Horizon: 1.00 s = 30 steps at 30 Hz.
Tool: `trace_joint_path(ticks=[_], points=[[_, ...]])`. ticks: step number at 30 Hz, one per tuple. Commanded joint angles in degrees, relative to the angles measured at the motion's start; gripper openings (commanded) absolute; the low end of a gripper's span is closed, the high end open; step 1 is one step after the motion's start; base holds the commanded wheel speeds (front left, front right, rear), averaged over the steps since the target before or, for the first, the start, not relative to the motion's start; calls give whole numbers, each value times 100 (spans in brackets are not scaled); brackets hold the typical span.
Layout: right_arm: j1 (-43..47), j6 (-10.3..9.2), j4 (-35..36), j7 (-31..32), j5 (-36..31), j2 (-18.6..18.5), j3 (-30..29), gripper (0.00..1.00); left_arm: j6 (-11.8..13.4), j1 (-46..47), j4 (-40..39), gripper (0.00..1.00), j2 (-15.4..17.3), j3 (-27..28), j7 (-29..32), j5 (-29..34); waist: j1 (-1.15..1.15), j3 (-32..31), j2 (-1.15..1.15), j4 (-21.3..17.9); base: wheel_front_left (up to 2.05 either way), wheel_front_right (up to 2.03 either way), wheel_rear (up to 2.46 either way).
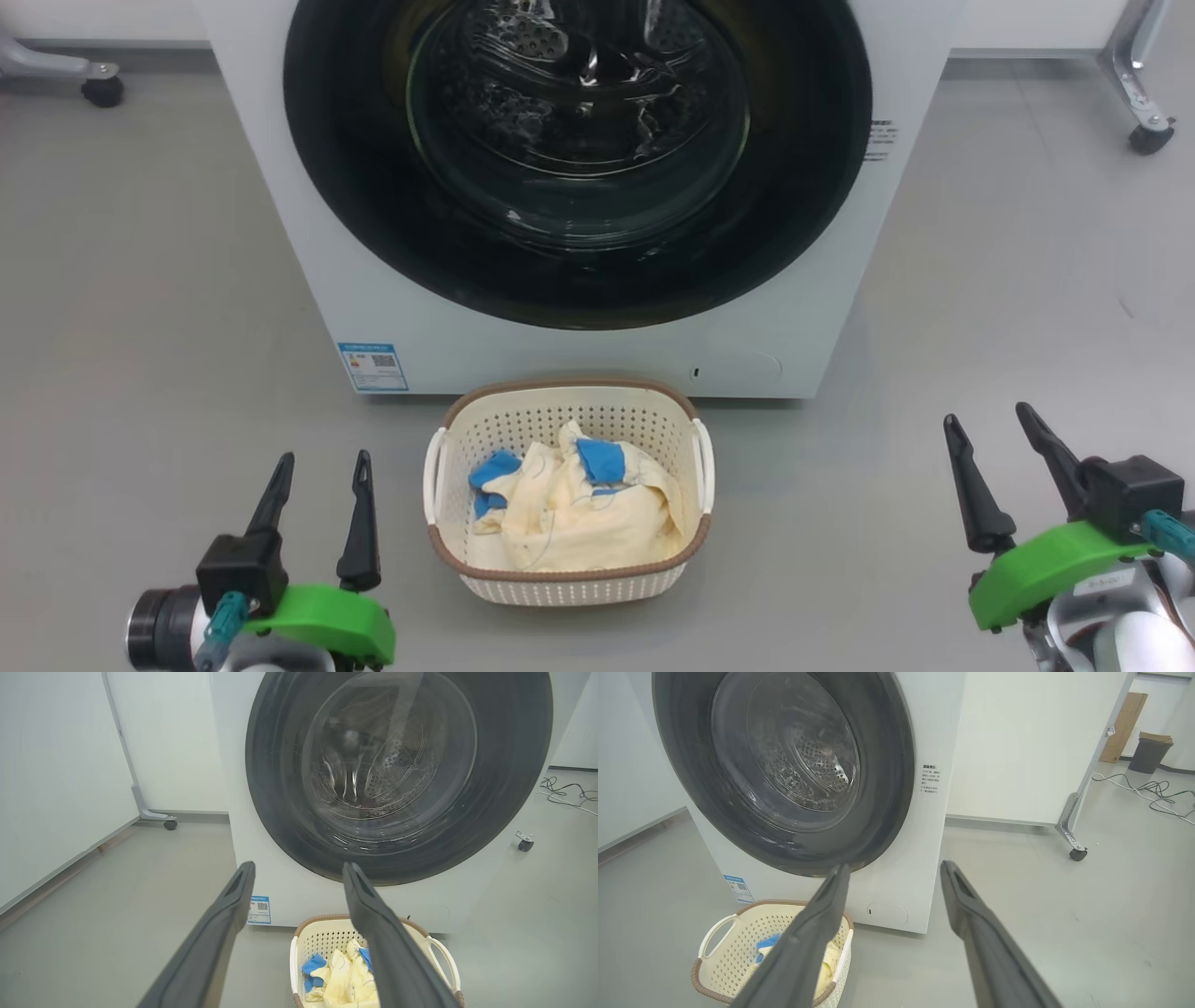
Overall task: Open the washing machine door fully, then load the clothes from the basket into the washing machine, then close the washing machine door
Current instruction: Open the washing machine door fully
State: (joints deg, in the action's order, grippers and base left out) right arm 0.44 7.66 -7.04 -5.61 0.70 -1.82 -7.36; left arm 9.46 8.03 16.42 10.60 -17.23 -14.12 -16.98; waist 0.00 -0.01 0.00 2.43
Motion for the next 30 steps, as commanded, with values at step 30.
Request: trace_joint_path(ticks=[30], points=[[-313,-17,201,-89,40,-106,53,100,-19,382,-218,100,134,59,-63,-132,0,128,0,-57,89,89,-179]])
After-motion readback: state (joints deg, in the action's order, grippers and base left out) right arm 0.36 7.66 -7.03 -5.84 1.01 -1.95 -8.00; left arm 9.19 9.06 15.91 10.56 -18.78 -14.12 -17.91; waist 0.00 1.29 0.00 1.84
